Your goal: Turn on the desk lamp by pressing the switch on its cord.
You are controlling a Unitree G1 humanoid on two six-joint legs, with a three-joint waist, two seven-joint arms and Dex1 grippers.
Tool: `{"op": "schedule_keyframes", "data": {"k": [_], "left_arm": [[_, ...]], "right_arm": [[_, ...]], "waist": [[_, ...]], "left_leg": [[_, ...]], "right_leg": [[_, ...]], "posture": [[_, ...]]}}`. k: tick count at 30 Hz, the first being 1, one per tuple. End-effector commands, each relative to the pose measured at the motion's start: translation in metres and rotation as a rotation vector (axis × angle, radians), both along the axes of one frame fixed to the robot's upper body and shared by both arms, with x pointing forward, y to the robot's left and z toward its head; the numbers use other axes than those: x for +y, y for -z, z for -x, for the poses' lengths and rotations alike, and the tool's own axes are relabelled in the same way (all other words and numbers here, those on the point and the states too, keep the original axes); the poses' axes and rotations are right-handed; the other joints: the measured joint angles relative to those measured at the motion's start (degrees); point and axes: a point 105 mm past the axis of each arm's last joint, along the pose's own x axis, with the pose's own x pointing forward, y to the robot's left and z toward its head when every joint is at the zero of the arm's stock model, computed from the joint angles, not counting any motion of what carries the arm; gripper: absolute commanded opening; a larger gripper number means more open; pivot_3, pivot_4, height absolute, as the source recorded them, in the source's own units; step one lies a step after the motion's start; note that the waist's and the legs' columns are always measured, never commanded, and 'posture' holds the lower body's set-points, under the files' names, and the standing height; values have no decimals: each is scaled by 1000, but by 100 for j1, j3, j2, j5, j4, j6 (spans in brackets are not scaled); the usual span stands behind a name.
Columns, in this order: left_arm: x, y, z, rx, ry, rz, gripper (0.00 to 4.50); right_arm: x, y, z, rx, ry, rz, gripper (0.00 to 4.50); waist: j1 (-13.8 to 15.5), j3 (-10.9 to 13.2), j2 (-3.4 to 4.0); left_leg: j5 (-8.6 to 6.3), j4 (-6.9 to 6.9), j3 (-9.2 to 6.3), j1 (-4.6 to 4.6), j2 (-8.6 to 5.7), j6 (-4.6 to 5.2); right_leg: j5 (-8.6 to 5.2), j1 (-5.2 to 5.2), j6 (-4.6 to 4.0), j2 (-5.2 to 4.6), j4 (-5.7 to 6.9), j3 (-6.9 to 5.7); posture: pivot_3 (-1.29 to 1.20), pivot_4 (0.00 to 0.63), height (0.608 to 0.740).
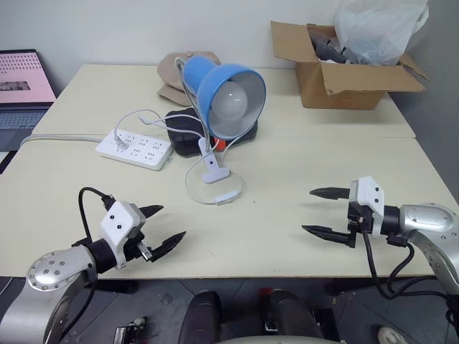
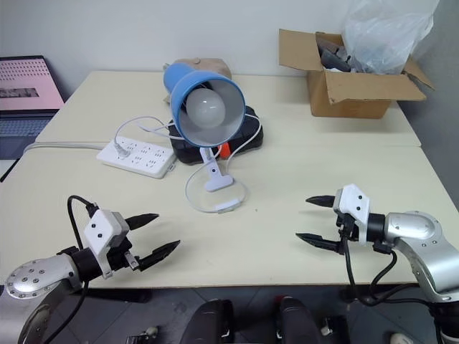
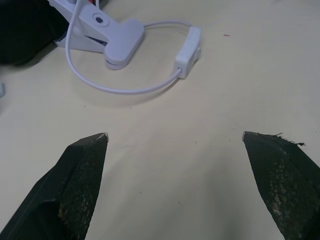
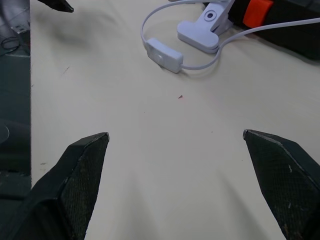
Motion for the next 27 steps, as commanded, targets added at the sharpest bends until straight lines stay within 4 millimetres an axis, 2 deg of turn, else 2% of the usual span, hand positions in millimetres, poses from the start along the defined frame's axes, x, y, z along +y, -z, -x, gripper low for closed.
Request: {"op": "schedule_keyframes", "data": {"k": [1, 12, 18, 24, 27], "left_arm": [[-4, -7, -1, -38, 20, -3, 4487], [-14, 1, -1, -64, 86, -83, 4487], [-24, -8, -2, -85, 159, 4, 4487], [-43, -6, -16, -105, 249, -4, 4487], [-52, -3, -34, -127, 279, -37, 4487]], "right_arm": [[-1, -6, -1, -47, -19, 4, 4500], [3, -2, -2, -54, -31, 11, 4500], [6, -4, -2, -57, -34, 13, 4500], [13, -5, -1, -42, -28, 37, 4500], [17, -4, -3, -21, 10, 64, 4500]], "waist": [[0, 0, 0], [4, 0, 0], [6, 0, 0], [14, 0, 0], [25, 0, 0]], "left_leg": [[0, -1, 0, 0, 0, 0], [0, 1, -1, 0, 0, 0], [0, 1, 0, 0, 0, 0], [0, 2, -1, 0, -1, 0], [0, 4, -2, 1, -3, 0]], "right_leg": [[0, 0, 0, 0, 0, 0], [0, 1, 0, 0, 2, 0], [0, 2, 0, 0, 2, -1], [14, 3, 23, 0, 5, -1], [15, 4, 26, 1, 7, -2]], "posture": [[0, 150, 740], [0, 150, 740], [0, 150, 740], [0, 150, 740], [0, 150, 740]]}}
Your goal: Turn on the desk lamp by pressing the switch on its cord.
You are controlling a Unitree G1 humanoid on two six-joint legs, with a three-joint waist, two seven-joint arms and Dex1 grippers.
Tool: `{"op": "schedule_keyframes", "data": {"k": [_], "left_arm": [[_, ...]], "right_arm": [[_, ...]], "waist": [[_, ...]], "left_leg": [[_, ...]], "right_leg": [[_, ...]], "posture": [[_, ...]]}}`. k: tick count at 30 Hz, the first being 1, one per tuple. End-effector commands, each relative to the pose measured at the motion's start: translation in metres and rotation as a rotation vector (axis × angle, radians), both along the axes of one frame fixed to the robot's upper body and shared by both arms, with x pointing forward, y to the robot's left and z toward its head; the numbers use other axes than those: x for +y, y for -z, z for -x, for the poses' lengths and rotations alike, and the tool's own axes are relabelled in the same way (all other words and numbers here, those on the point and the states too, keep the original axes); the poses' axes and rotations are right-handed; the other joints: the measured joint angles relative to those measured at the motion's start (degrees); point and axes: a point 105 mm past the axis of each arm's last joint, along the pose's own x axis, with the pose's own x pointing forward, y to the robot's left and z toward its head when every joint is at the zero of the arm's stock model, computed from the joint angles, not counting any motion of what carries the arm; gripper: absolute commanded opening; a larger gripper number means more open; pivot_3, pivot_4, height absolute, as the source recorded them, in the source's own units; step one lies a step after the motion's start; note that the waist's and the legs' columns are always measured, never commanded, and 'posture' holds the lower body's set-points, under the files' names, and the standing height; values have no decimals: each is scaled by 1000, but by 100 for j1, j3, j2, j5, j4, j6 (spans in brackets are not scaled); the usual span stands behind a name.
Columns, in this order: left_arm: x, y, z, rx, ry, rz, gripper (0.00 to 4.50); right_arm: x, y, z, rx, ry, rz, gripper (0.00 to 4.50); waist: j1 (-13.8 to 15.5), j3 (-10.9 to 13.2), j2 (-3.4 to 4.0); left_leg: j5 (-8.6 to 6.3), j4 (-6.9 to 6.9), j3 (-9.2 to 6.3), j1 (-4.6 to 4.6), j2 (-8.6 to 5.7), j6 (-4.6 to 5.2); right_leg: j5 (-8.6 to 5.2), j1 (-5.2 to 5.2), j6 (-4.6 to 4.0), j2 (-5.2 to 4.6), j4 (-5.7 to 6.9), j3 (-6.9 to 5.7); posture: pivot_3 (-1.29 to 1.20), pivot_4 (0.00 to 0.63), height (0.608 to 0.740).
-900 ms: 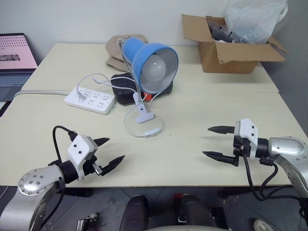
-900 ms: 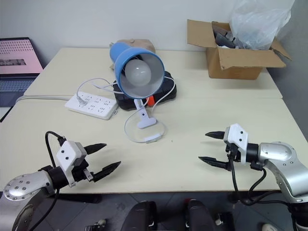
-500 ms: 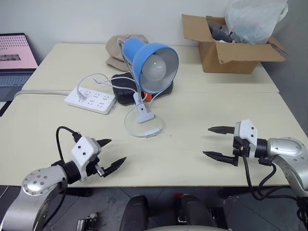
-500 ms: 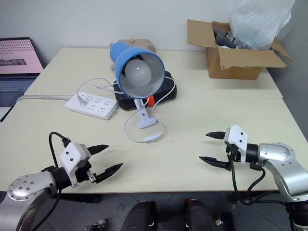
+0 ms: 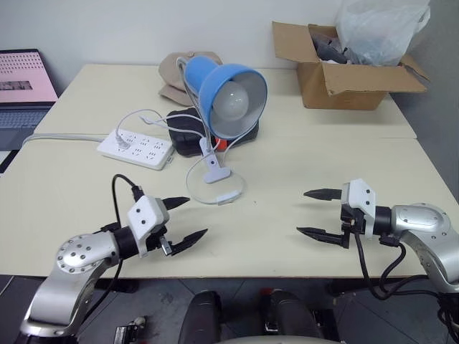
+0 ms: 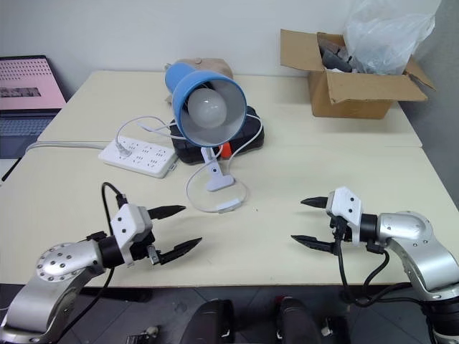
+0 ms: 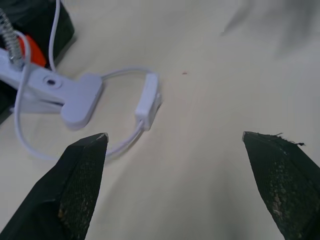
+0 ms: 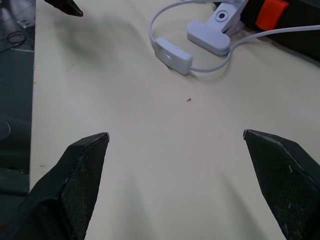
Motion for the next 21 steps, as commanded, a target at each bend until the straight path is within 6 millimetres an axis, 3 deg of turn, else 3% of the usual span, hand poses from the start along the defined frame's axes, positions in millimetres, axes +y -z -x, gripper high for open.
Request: {"op": "schedule_keyframes", "data": {"k": [1, 9, 21], "left_arm": [[-11, -1, -17, -50, 35, -18, 4487], [-23, 21, -51, -28, 81, -78, 4487], [-31, 30, -75, -6, 91, -49, 4487]], "right_arm": [[7, -10, 0, -22, 16, 18, 4500], [13, -10, 7, -17, 43, 24, 4500], [13, -10, 15, -18, 74, 27, 4500]], "waist": [[8, 0, 0], [17, -1, -2], [11, -1, -4]], "left_leg": [[0, 1, 0, 0, 0, 0], [0, 1, 1, -5, 0, 1], [1, 18, -2, -8, -1, 2]], "right_leg": [[1, 0, 2, 0, 1, 0], [3, 0, 13, 4, 0, 0], [7, 5, 25, 4, 8, 0]], "posture": [[0, 150, 740], [0, 150, 740], [0, 150, 740]]}}
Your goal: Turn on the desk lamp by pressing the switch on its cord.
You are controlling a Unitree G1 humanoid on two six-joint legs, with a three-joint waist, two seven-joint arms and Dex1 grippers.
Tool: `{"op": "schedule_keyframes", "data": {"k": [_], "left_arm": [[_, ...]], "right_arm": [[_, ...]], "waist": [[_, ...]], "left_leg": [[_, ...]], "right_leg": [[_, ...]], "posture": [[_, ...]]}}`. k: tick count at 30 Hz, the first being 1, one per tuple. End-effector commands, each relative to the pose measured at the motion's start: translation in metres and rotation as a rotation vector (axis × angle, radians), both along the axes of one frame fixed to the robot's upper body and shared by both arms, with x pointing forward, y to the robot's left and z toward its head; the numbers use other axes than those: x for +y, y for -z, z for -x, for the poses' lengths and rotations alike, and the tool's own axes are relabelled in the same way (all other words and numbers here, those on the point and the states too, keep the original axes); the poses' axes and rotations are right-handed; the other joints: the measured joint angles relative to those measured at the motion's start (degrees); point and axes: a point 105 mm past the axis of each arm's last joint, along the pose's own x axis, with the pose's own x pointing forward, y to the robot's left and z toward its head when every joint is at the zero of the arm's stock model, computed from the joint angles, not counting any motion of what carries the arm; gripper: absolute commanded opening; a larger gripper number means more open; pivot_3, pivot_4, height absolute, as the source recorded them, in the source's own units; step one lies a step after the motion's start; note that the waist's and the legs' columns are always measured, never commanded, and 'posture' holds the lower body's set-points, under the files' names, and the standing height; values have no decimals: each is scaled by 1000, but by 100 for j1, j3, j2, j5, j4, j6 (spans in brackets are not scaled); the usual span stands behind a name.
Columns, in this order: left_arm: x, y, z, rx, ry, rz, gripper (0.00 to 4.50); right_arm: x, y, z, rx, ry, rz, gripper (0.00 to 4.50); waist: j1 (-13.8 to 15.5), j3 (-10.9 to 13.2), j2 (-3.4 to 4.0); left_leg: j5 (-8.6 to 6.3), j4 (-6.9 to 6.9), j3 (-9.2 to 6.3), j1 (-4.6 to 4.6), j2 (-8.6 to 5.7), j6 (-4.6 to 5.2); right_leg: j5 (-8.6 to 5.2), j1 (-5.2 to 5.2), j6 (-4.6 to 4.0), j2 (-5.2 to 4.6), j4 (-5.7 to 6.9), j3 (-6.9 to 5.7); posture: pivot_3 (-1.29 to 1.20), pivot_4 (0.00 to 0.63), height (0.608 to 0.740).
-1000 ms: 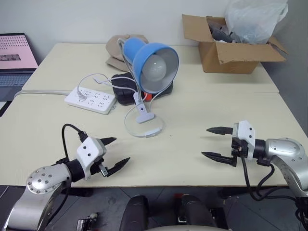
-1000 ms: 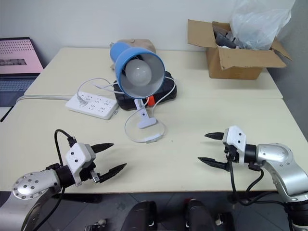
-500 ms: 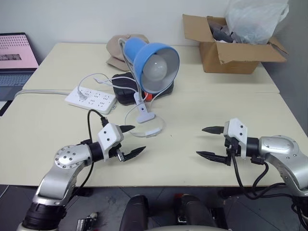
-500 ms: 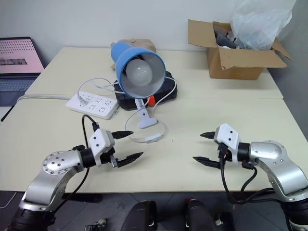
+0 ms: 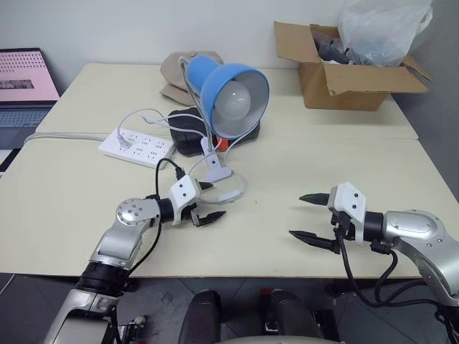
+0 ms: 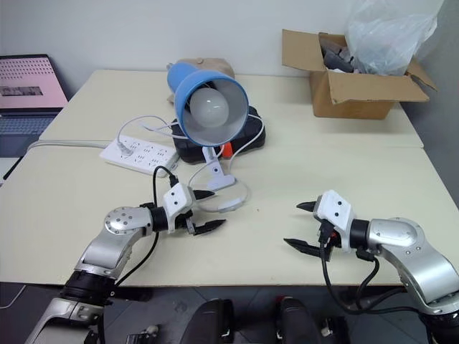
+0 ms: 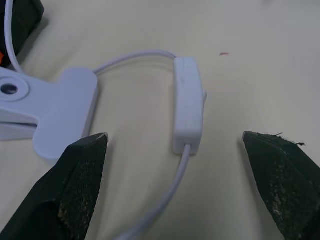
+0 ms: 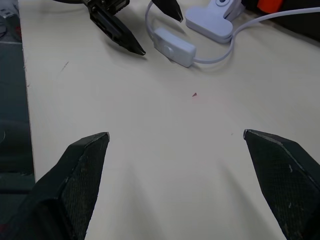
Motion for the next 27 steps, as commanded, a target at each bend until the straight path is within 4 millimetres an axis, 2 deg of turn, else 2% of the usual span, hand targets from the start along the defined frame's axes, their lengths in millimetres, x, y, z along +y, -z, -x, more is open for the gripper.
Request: {"op": "schedule_keyframes", "data": {"k": [1, 4, 5, 12, 23, 27], "left_arm": [[-5, -2, -3, -23, 23, 1, 4487], [-6, 2, -1, -11, 45, -15, 4487], [-5, 4, -1, -11, 50, -24, 4124], [-3, 6, -3, -21, 57, -46, 2837], [-8, 5, -3, -35, 72, -42, 464], [-19, -1, 2, -36, 113, -8, 407]], "right_arm": [[1, -11, 3, -43, -4, -3, 4500], [1, -11, 4, -42, -3, 1, 4500], [1, -11, 5, -42, -2, 1, 4500], [2, -12, 5, -43, 3, 5, 4500], [2, -14, 6, -51, -5, 16, 4500], [4, -21, 6, -70, -31, 11, 4500]], "waist": [[-12, 0, 0], [-29, 0, 0], [-29, 0, 0], [-30, 0, 0], [-30, -1, 0], [-29, -1, -1]], "left_leg": [[0, 1, 1, 0, 0, 0], [0, 0, 0, 1, 1, 0], [0, 0, -1, 1, 1, 0], [1, 5, -3, 4, 1, 1], [1, 5, -4, 5, 0, 1], [1, 7, -3, 5, 0, 1]], "right_leg": [[0, 0, 0, 0, 0, 1], [0, 0, 0, 1, 3, 1], [0, -1, 0, 2, 5, 0], [1, 0, 1, 2, 12, 0], [1, 0, 1, 2, 14, 0], [2, 1, 2, 1, 14, 1]], "posture": [[0, 150, 740], [0, 150, 740], [0, 150, 740], [0, 150, 740], [0, 150, 740], [0, 150, 740]]}}
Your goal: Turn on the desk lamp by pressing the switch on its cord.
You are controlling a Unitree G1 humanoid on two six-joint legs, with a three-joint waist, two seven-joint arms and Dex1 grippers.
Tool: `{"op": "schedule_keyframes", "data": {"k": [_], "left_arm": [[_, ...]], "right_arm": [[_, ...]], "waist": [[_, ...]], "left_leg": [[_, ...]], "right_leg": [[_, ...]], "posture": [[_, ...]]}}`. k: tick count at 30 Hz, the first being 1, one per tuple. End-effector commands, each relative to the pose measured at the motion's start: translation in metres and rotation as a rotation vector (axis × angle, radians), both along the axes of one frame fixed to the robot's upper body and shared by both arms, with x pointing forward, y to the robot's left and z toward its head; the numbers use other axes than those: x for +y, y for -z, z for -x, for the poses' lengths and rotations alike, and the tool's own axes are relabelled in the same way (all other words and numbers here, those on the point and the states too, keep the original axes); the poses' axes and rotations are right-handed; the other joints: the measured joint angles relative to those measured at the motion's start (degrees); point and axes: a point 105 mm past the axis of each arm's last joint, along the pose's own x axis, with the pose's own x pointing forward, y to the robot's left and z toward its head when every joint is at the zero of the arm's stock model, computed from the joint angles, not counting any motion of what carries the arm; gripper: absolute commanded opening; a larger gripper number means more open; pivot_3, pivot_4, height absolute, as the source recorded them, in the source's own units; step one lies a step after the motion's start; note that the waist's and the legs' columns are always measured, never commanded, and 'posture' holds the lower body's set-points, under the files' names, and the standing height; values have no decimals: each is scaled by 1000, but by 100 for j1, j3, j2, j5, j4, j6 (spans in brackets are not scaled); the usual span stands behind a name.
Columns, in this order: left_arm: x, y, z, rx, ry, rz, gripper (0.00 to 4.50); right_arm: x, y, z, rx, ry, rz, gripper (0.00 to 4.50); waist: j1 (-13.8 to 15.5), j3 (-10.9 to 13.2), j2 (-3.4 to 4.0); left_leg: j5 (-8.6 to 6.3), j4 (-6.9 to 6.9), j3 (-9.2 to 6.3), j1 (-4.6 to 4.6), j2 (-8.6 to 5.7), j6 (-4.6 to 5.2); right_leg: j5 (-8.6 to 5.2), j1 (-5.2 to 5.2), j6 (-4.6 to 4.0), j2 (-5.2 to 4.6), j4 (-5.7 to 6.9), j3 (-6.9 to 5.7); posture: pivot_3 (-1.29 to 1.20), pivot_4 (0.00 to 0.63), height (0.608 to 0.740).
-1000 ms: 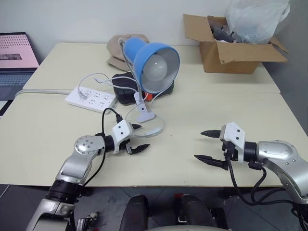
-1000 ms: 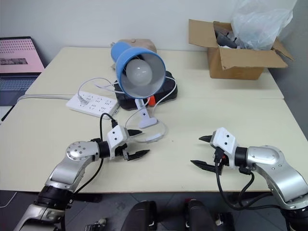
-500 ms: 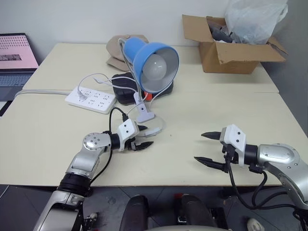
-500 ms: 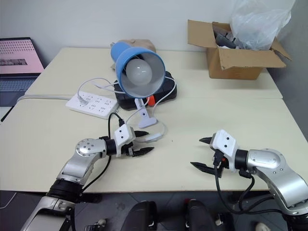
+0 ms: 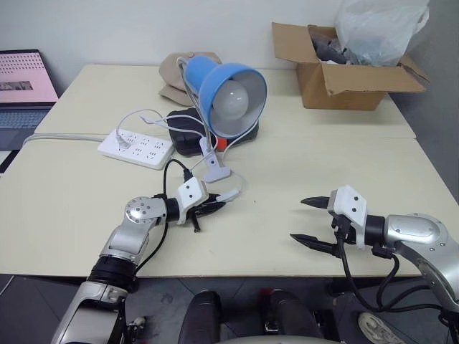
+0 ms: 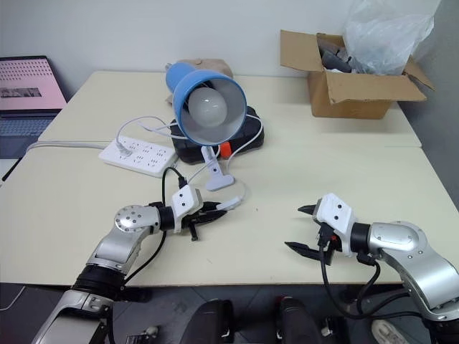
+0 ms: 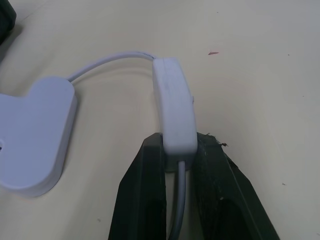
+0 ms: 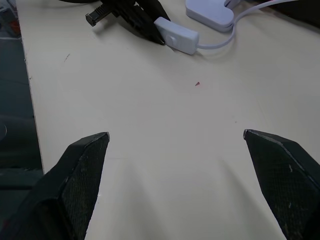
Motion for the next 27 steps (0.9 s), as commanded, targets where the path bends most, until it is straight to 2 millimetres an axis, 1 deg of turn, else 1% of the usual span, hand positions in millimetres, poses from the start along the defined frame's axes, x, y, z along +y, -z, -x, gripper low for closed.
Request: {"op": "schedule_keyframes", "data": {"k": [1, 5, 9, 12, 18, 20, 27], "left_arm": [[-18, -16, 6, -32, 74, 43, 407], [-33, -32, 13, -45, 140, 77, 407], [-44, -43, 20, -53, 188, 89, 407], [-53, -49, 26, -59, 223, 93, 407], [-59, -48, 30, -60, 244, 43, 407], [-60, -48, 31, -65, 245, 30, 407], [-58, -46, 31, -65, 235, 19, 407]], "right_arm": [[6, -23, 2, -82, -54, -13, 4500], [19, -35, -1, -95, -133, -17, 4500], [33, -39, -9, -96, -183, 16, 4500], [48, -41, -14, -97, -244, 41, 4500], [76, -39, -34, -154, -317, 115, 4500], [82, -37, -38, -167, -337, 135, 4500], [85, -27, -51, -168, -363, 200, 4500]], "waist": [[0, 0, 0], [-10, 2, -2], [-20, 2, -2], [-20, 2, -2], [-17, 2, -2], [-23, 2, -1], [-13, 2, -1]], "left_leg": [[0, 0, 0, -1, -1, 0], [0, 1, 1, -3, -1, 0], [0, 0, -1, -1, 2, 0], [0, -1, -1, -2, 2, 0], [0, 1, 2, -3, 1, 1], [0, 2, 1, -3, 2, 0], [1, 2, 4, -9, 0, 1]], "right_leg": [[0, 0, 1, 0, 0, 0], [0, -1, 1, 0, -1, 1], [0, -1, 0, 3, -1, 0], [0, -3, -1, 4, 0, 1], [0, -4, 0, 4, 0, 3], [-1, -3, 0, 4, 0, 3], [-1, -8, -1, 3, 2, 3]], "posture": [[0, 150, 740], [0, 150, 740], [0, 150, 740], [0, 150, 740], [0, 150, 740], [0, 150, 740], [0, 150, 740]]}}
